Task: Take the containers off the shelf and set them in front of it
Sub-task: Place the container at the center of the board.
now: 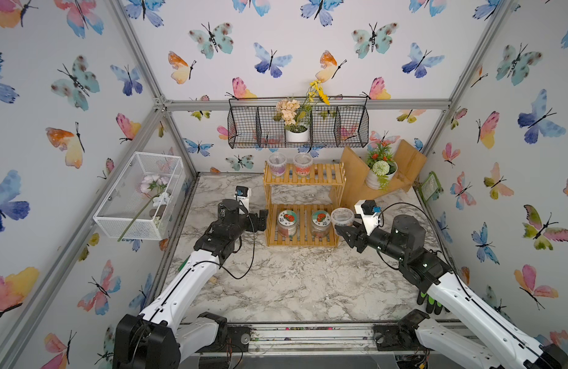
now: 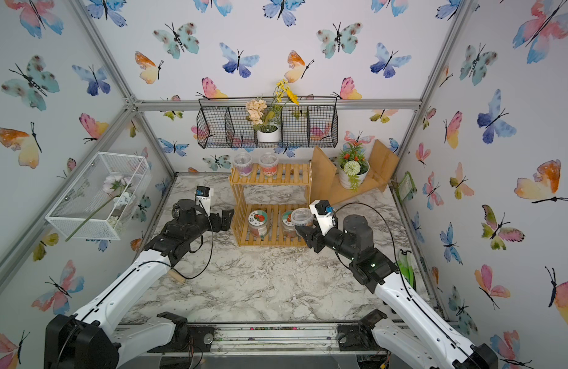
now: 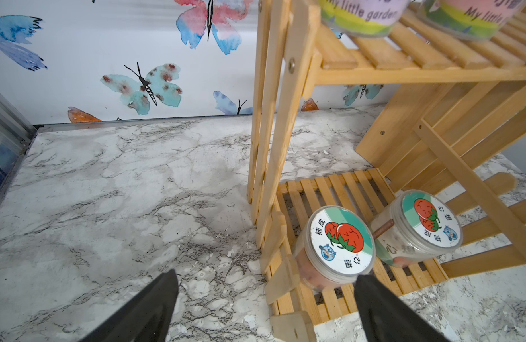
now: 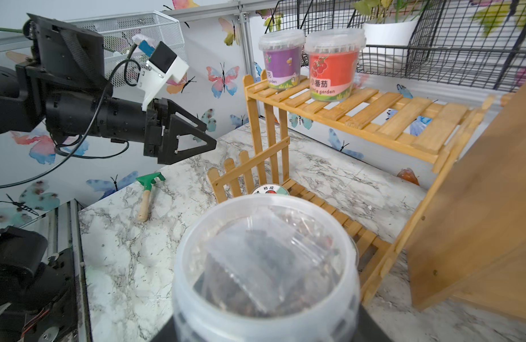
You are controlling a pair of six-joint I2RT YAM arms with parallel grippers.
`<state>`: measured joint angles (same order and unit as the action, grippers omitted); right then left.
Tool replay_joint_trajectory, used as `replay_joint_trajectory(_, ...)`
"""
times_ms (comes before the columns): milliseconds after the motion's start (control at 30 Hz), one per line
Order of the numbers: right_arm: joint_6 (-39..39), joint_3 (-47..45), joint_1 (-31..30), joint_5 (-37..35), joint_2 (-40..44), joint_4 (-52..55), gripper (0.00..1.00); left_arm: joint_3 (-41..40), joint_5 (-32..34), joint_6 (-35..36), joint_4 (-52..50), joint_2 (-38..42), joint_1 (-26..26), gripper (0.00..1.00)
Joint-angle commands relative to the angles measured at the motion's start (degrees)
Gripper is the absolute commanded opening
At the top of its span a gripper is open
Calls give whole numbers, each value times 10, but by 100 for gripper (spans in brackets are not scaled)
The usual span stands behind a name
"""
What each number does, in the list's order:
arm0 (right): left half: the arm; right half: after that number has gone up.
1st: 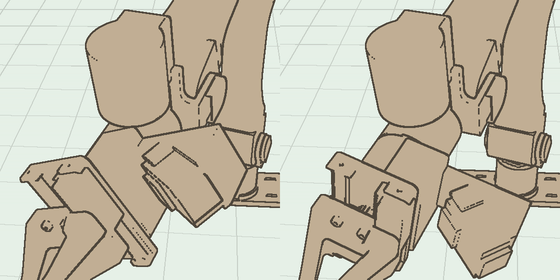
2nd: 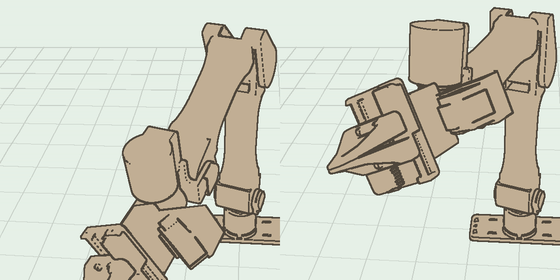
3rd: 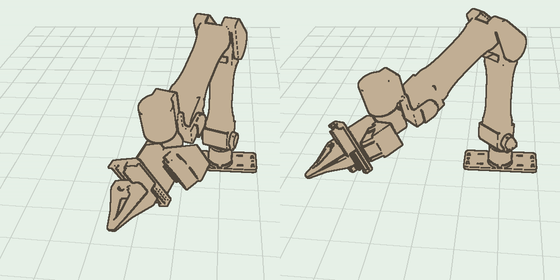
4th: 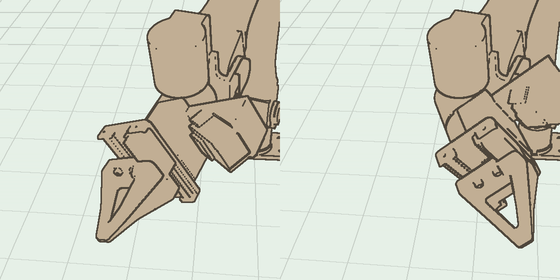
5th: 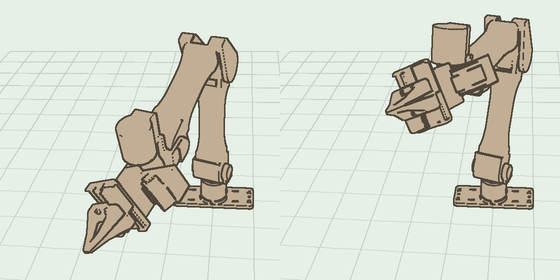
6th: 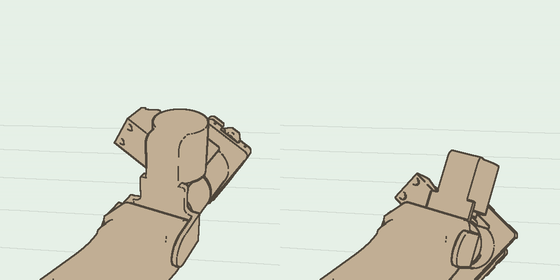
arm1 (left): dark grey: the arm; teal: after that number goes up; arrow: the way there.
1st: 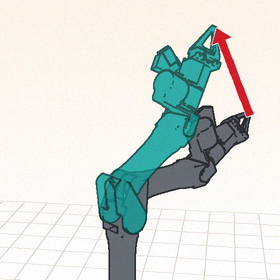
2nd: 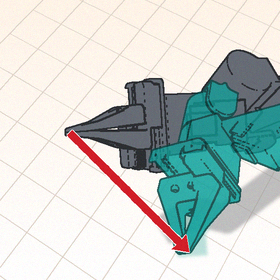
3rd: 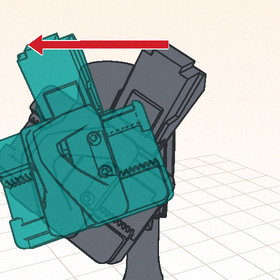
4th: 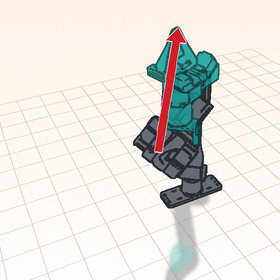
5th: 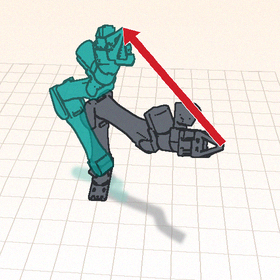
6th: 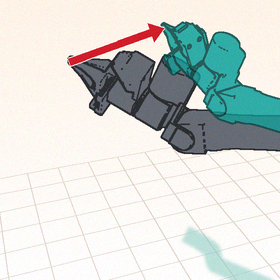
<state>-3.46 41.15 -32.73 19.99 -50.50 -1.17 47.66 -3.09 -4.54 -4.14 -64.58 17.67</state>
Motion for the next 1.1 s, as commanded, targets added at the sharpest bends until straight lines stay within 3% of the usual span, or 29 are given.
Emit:
replay_joint_trajectory(0, -14, -29, -5, 29, 15, -46, 52, 6, -2, -7, -4, 1, -3, 99)
replay_joint_trajectory(500, -37, -189, -50, 18, 25, -187, 53, -3, 0, -5, -20, 16, -2, 99)
replay_joint_trajectory(1067, -55, -271, -112, -73, -143, -388, 55, -54, 11, -4, -3, 51, -2, 99)
